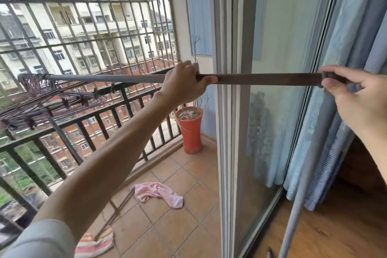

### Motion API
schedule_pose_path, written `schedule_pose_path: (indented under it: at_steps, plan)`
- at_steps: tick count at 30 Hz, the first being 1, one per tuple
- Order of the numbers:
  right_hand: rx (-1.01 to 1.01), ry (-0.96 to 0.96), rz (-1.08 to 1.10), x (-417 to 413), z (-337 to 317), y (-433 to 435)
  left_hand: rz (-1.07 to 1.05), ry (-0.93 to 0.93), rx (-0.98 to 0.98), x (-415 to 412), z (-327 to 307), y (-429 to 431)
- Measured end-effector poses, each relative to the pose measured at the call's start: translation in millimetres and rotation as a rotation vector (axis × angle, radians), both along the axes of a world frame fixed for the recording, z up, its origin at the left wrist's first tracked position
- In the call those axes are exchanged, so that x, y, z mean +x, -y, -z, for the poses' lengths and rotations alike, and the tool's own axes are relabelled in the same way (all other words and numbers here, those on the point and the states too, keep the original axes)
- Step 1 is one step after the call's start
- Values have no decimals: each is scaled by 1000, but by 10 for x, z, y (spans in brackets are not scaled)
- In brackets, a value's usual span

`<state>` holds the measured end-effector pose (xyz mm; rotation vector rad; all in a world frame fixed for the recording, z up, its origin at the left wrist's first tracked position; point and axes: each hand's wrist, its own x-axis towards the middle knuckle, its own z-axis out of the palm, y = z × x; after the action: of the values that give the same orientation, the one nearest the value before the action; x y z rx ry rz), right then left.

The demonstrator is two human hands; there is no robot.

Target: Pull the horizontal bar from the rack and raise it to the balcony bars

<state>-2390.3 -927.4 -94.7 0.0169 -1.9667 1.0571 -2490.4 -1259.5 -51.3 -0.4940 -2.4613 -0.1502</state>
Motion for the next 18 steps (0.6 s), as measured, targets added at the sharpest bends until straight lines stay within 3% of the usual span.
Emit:
schedule_pose_path:
  at_steps: [18]
  plan:
    - [51, -18, -17, 28, 3, 55, 44, -25, 48, -141, 44, 110]
